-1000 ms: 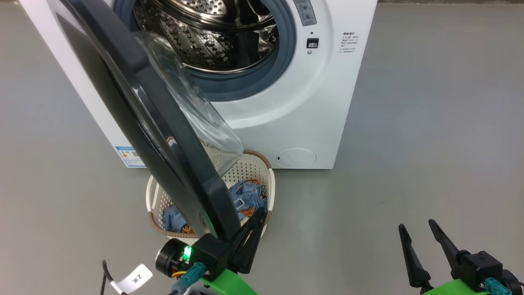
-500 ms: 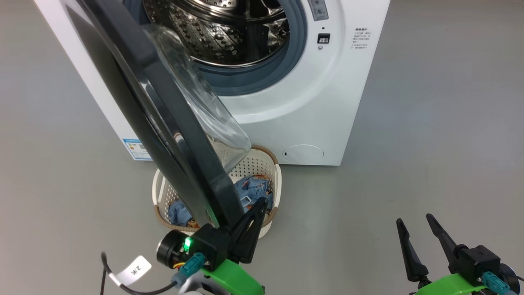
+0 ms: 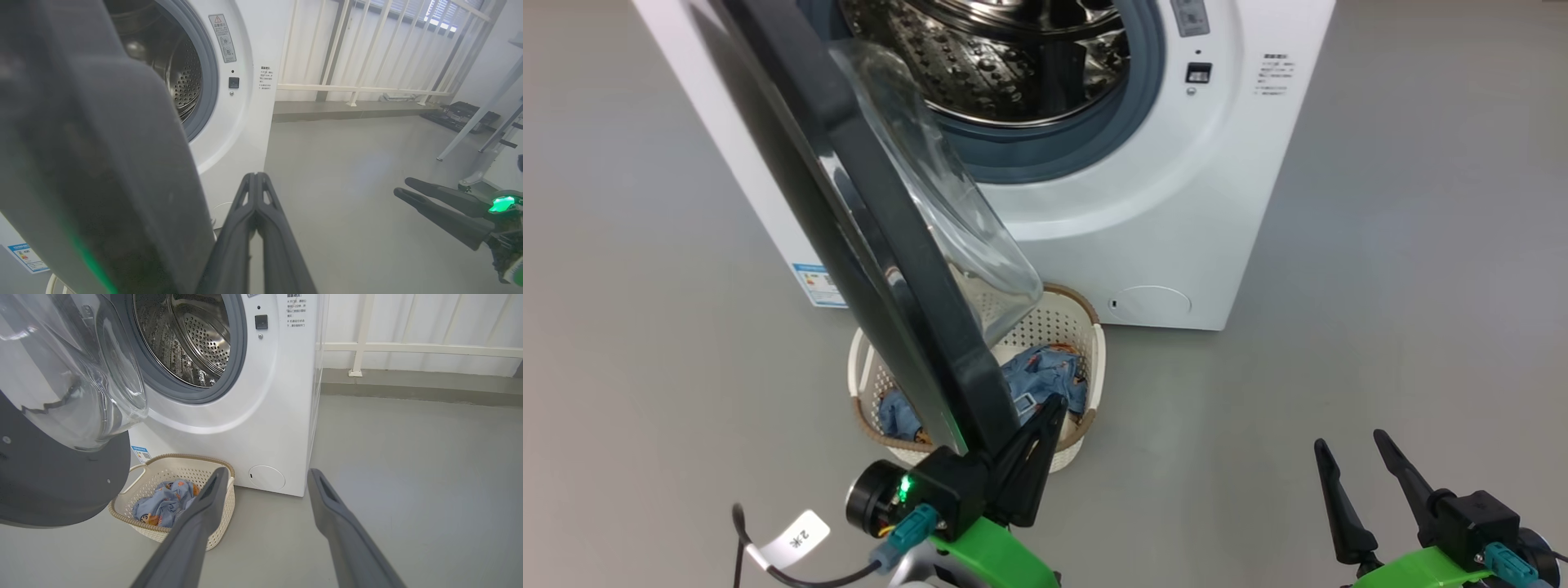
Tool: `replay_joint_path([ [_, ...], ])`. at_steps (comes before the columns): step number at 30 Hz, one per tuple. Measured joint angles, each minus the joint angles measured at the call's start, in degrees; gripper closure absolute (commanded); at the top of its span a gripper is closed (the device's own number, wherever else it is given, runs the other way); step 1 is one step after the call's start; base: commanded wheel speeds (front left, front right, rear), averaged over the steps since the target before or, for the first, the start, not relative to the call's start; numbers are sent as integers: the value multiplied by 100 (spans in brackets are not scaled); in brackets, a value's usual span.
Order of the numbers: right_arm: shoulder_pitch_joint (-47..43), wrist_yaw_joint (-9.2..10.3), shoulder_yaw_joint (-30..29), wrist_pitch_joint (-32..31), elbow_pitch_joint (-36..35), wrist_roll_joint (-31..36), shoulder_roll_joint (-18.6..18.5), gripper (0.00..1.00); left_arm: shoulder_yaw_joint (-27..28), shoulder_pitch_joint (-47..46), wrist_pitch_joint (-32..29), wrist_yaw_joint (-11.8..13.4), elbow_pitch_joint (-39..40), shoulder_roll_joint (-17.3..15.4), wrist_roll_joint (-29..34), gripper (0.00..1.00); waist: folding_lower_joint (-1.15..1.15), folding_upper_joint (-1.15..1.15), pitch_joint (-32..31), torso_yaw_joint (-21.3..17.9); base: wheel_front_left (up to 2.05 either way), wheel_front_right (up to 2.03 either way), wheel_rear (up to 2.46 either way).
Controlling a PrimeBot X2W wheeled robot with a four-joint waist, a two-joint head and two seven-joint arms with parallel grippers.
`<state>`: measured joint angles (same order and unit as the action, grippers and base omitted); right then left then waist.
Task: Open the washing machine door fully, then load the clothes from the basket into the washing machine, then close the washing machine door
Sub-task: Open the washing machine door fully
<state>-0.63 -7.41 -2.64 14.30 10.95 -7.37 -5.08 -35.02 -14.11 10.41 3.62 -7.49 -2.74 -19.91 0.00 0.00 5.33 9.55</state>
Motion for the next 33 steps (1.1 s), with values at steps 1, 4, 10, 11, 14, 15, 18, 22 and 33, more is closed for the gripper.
replay_joint_path([
  [1,0,0,1,0,3,0,0,0,-1,3,-2,1,0,3,-13,100,0,0,-6,29,0,0,0],
  [4,0,0,2,0,20,-1,1,0,-19,19,-14,16,4,4,-27,100,0,0,-21,118,0,0,0],
  [10,0,0,5,0,24,-1,2,0,-35,73,-64,76,60,7,-97,100,0,0,-19,284,0,0,0],
  [11,0,0,4,0,24,-1,1,0,-27,103,-66,97,75,4,-122,100,0,0,-18,312,0,0,0],
  [14,-1,0,1,0,26,-1,4,0,-19,155,-90,155,89,-11,-156,100,0,0,-20,398,0,0,0],
  [15,-1,0,1,0,29,-1,5,0,-13,169,-119,175,102,-20,-164,100,0,0,-22,428,0,0,0],
  [18,-2,0,0,0,40,-1,13,0,31,265,-163,225,183,-79,-171,100,0,0,-28,521,0,0,0],
  [22,-3,0,-1,0,55,-2,19,0,53,382,-263,318,360,-186,-210,100,0,0,-28,655,0,0,0],
  [33,-5,1,-2,0,57,-19,16,0,360,882,-485,728,1020,-567,-269,100,0,0,-13,983,0,0,0],
])
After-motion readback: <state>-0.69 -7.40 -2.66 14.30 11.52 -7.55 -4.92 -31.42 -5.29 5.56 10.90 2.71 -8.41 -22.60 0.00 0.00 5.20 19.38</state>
